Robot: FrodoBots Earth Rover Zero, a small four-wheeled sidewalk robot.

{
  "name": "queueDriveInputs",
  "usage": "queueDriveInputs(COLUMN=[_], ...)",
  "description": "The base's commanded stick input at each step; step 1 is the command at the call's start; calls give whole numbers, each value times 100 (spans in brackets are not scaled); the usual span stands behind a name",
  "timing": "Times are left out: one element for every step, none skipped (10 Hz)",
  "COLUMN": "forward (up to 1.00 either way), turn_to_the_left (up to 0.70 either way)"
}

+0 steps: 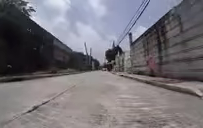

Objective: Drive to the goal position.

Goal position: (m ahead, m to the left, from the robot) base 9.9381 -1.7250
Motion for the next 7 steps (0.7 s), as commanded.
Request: queueDriveInputs(forward=[50, 50, 50, 50, 50, 50, 50], turn_to_the_left=[-34, -13, -4, 1, 1, 1, 1])
